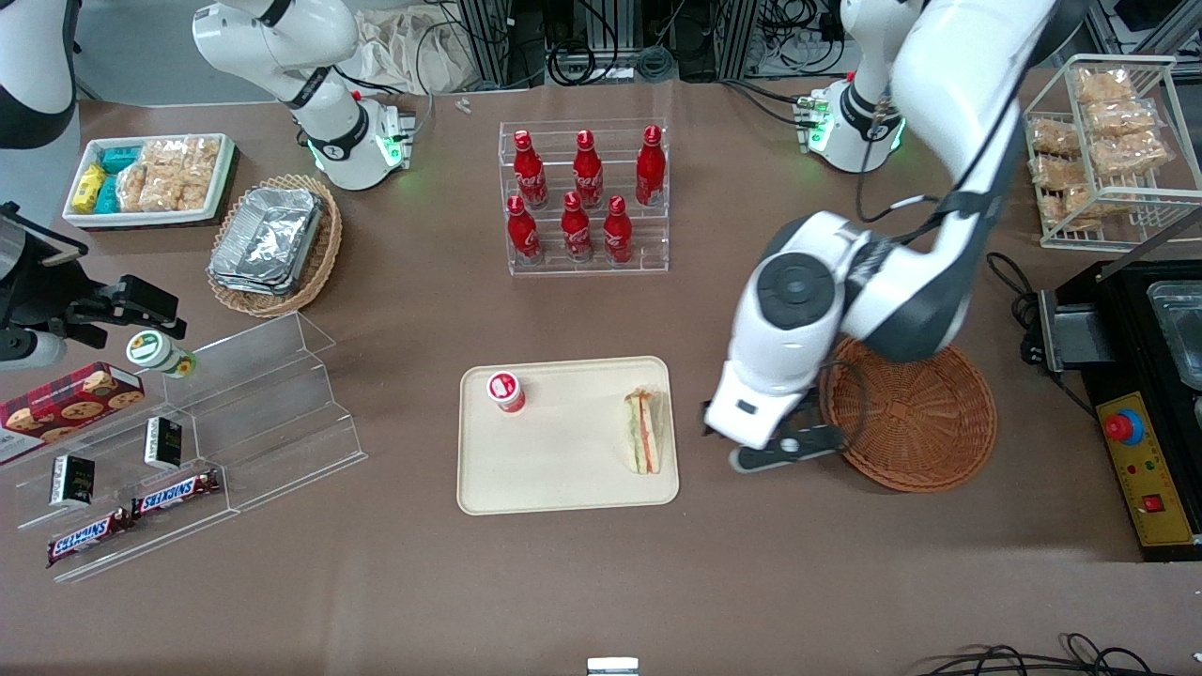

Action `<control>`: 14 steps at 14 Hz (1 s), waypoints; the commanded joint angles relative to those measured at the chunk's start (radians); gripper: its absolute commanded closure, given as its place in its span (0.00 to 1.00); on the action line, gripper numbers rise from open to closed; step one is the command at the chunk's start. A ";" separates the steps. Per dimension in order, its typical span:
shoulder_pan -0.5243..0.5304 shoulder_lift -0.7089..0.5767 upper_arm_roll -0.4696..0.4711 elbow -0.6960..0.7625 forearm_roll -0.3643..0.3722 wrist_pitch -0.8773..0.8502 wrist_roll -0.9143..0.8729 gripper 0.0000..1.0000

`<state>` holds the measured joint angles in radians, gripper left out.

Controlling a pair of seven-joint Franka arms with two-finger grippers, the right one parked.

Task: Place sandwich from basket to tray

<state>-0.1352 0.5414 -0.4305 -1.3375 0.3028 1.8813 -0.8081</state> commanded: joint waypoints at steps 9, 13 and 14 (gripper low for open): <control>0.316 -0.444 -0.017 -0.260 -0.245 -0.183 0.378 0.00; 0.413 -0.538 -0.013 -0.360 -0.321 -0.154 0.568 0.00; 0.433 -0.558 -0.013 -0.385 -0.327 -0.146 0.595 0.00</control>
<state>0.2445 0.0644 -0.4350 -1.6363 0.0126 1.7048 -0.2956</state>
